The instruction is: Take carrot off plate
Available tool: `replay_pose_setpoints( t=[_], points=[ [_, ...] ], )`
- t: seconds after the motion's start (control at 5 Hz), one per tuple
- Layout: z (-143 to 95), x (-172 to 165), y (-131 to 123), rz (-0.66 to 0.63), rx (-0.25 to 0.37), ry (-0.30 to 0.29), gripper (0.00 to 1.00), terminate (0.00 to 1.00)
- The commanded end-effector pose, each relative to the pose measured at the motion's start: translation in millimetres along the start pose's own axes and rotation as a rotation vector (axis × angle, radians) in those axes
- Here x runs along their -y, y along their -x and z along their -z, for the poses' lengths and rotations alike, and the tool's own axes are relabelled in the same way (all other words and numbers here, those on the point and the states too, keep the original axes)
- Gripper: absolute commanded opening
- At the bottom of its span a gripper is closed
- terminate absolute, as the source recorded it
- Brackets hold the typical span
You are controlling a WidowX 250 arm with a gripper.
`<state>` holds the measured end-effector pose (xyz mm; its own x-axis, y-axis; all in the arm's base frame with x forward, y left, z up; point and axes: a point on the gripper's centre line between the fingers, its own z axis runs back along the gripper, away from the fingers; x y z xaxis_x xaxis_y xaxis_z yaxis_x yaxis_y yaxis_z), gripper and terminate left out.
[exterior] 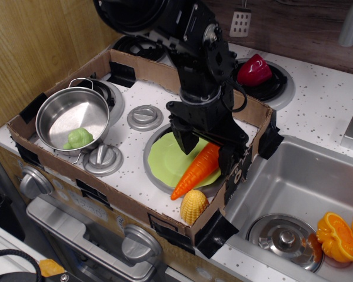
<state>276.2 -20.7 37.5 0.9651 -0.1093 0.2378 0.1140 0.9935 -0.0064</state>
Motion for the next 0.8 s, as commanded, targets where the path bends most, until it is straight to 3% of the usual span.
replay_pose_setpoints(
  t=[0.0, 0.4, 0.6],
  points=[
    [6, -6, 3, -0.013, 0.03, -0.001, 0.0, 0.0],
    [-3, -6, -4, -0.017, 0.009, 0.002, 0.0, 0.0],
    [-16, -6, -9, -0.036, -0.029, 0.044, 0.0, 0.0]
  ],
)
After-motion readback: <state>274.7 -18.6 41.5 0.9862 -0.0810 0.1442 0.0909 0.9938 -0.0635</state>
